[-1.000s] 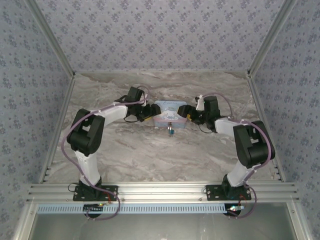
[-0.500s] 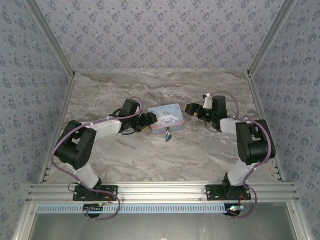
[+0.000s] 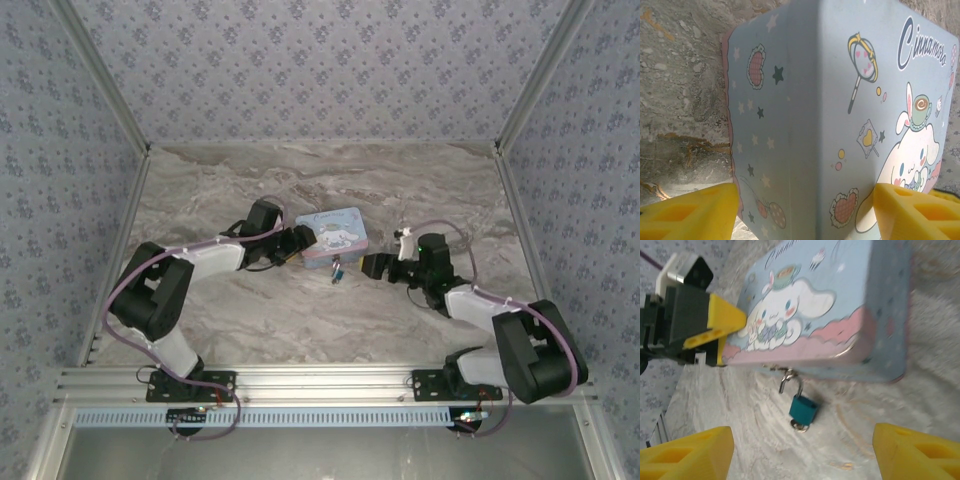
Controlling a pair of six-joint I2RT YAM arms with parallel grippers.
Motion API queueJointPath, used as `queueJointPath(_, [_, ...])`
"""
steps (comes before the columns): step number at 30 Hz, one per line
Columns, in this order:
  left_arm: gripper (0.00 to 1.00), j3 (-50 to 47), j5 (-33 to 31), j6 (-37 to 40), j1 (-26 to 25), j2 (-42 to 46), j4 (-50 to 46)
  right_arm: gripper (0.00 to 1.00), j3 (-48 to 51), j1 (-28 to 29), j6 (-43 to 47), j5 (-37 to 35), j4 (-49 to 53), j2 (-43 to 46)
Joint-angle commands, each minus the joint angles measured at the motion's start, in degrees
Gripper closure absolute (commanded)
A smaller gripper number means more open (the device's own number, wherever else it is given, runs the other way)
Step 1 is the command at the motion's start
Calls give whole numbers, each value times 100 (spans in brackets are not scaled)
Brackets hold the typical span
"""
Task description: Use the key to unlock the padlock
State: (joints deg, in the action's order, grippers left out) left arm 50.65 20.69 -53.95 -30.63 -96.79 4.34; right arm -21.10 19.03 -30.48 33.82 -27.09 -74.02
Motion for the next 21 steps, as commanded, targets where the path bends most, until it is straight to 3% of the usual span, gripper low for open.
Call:
queueJointPath(1, [29, -181, -315, -71, -100, -77, -390, 26, -80, 294, -291, -206, -698, -313])
queueJointPath(9, [29, -222, -391, -120, -123, 9, -365, 34, -325, 823, -777, -450, -1704, -1422])
queueJointPath(21, [29, -241, -390, -183, -148, 1, -286, 37, -414, 1018, -1246, -650, -2691, -2352])
